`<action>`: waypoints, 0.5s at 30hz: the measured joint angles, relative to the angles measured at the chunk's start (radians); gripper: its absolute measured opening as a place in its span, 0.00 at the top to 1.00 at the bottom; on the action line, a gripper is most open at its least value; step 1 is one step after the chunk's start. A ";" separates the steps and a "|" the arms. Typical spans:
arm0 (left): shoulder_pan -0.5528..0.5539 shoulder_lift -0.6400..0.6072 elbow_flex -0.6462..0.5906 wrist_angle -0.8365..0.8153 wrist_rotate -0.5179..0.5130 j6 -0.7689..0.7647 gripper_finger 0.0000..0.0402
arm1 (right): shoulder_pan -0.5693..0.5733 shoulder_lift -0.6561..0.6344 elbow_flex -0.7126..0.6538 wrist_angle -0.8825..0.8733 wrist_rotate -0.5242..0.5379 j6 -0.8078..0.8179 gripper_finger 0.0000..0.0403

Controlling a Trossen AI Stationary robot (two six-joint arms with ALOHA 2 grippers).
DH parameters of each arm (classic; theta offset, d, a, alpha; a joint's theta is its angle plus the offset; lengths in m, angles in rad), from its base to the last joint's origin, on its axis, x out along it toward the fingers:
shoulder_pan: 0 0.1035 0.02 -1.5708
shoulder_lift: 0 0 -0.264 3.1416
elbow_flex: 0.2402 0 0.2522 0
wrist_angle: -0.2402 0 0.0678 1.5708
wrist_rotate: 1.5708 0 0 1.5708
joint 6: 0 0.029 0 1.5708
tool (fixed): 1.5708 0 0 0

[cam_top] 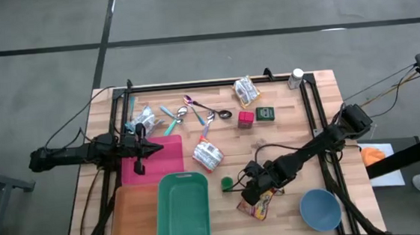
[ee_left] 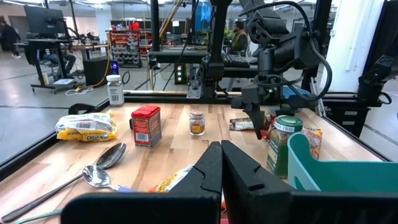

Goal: Pick & Place Food Item
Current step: Put the red noodle pack into the green bin

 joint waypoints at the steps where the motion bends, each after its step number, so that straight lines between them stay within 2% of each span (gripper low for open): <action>1: 0.000 0.000 0.000 0.000 0.000 0.000 1.00 | 0.000 0.000 0.000 0.000 0.000 0.000 0.47; 5: 0.000 0.000 0.000 0.000 0.000 0.000 1.00 | 0.001 0.000 0.000 -0.001 -0.002 0.000 0.55; 15: 0.000 0.000 0.000 0.000 0.000 0.000 1.00 | 0.000 -0.001 0.000 -0.001 -0.022 -0.031 0.89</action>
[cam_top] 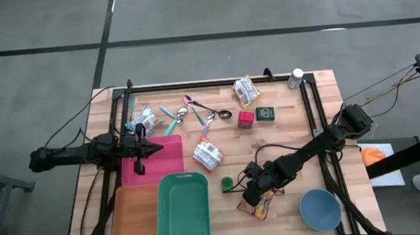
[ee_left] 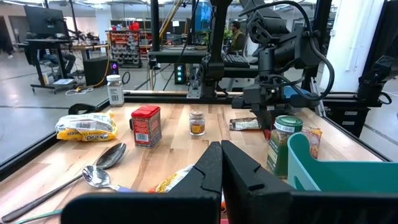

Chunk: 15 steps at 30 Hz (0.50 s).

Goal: Pick & Place Food Item
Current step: Put the red noodle pack into the green bin

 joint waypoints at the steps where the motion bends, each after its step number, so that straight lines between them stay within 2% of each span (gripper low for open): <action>1: 0.000 0.000 0.000 0.000 0.000 0.000 1.00 | 0.000 0.000 0.000 0.000 0.000 -0.006 0.92; 3: 0.000 0.000 0.000 0.000 0.000 0.000 1.00 | 0.000 0.000 0.000 0.000 0.000 -0.020 0.96; 15: 0.000 0.000 0.000 0.000 0.000 0.000 1.00 | 0.001 -0.040 0.001 0.005 0.028 -0.052 0.97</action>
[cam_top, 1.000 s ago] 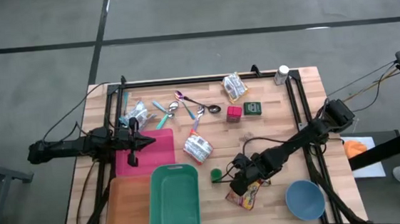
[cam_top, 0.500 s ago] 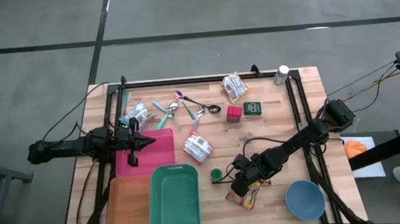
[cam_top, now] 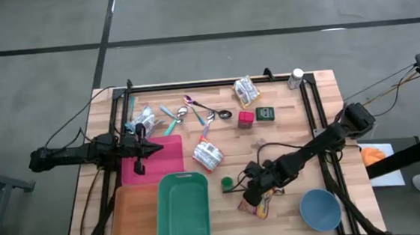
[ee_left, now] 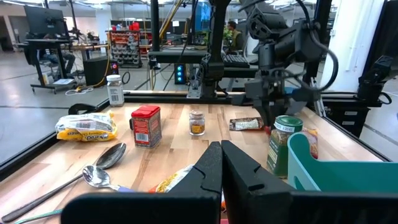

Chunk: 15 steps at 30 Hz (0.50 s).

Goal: Pick & Place Food Item
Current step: Put the red noodle pack into the green bin

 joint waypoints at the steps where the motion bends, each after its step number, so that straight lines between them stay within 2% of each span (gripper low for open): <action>1: 0.000 0.000 0.000 0.000 0.000 0.000 1.00 | 0.000 -0.008 0.002 0.000 0.009 -0.005 0.97; 15: 0.000 0.000 0.000 0.000 0.000 0.000 1.00 | 0.051 -0.222 0.036 0.003 0.111 -0.192 0.97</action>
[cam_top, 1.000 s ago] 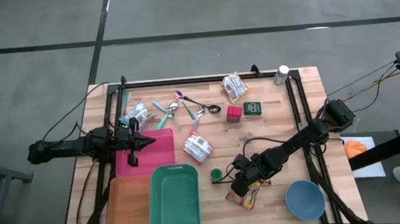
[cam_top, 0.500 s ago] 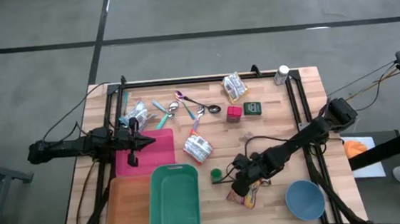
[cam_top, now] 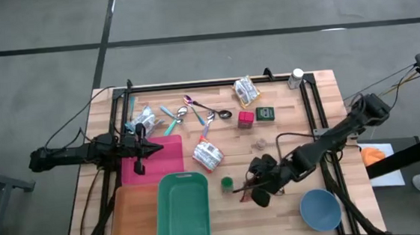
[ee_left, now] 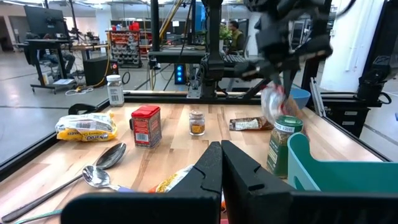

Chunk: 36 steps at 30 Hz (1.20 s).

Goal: Pick & Place Food Item
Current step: Put the red noodle pack into the green bin

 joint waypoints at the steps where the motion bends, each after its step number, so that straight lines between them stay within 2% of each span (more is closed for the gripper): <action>1: 0.000 0.000 0.000 0.000 0.000 0.000 1.00 | 0.004 -0.018 0.002 0.000 0.009 -0.017 0.97; 7: 0.000 0.000 0.000 0.000 0.000 0.000 1.00 | 0.020 -0.114 0.009 0.093 0.074 -0.190 0.97; 14: 0.000 0.000 0.000 0.000 0.000 0.000 1.00 | 0.013 -0.123 0.008 0.416 0.075 -0.564 0.97; 18: 0.000 0.000 0.000 0.000 0.000 0.000 1.00 | -0.005 -0.075 0.008 0.533 0.072 -0.721 0.97; 26: 0.000 0.000 0.000 0.000 0.000 0.000 1.00 | -0.071 0.071 0.018 0.752 0.062 -0.870 0.97; 32: 0.000 0.000 0.000 0.000 0.000 0.000 1.00 | -0.107 0.208 0.079 0.897 0.045 -0.975 0.97; 36: 0.000 0.000 0.000 0.000 0.000 0.000 1.00 | -0.128 0.307 0.164 0.912 0.002 -1.027 0.97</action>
